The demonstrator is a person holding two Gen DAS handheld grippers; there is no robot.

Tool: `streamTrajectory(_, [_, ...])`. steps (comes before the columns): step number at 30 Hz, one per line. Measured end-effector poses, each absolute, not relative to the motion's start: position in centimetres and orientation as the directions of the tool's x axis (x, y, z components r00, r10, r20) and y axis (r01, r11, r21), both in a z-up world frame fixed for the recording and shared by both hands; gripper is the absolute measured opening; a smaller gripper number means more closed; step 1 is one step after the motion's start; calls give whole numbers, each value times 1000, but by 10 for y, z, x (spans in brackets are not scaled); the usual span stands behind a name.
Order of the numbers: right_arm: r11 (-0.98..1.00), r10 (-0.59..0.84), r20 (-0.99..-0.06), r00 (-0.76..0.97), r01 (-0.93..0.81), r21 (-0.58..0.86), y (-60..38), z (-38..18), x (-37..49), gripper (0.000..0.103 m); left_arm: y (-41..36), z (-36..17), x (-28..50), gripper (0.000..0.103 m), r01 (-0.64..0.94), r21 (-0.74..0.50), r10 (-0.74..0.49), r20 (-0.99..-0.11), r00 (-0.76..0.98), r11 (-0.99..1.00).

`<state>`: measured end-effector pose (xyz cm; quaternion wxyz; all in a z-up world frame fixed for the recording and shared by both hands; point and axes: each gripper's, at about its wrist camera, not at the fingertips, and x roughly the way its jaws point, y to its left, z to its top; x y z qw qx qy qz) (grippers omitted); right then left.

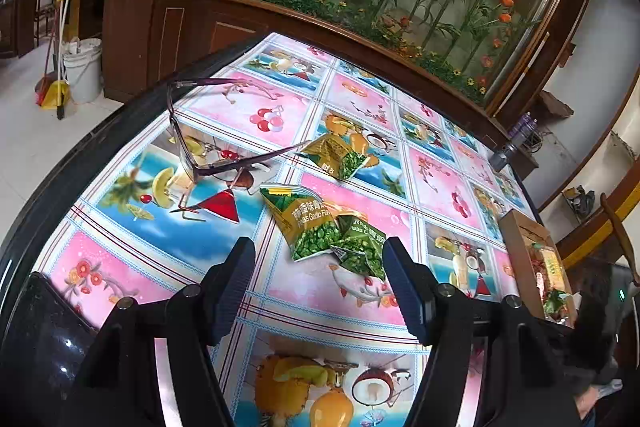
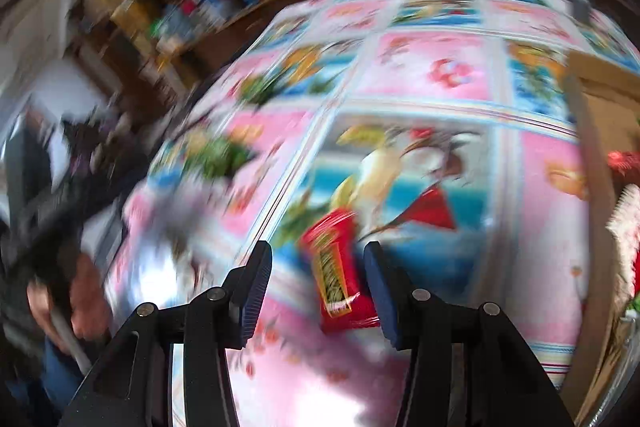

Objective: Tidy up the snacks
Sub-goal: 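Grasp another green pea snack bag with the left gripper while the right grasps a red candy packet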

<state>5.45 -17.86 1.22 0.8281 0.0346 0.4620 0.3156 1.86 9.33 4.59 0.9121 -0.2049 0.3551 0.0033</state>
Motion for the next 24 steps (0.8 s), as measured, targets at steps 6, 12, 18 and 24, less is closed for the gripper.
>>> streamTrajectory(6, [792, 459, -787, 413, -592, 150, -149, 10, 31, 45, 84, 48, 19, 65, -135, -325, -116, -648, 753, 936])
streamTrajectory(12, [845, 407, -789, 461, -518, 133, -158, 11, 37, 23, 50, 53, 26, 65, -44, -194, -96, -652, 752, 980])
streamTrajectory(18, [871, 402, -783, 475, -462, 168, -168, 12, 44, 22, 29, 45, 56, 69, 4, -93, -68, -696, 714, 996])
streamTrajectory(24, [876, 408, -780, 474, -443, 189, -171, 12, 46, 23, 17, 27, 77, 62, 32, -15, -33, -733, 680, 999])
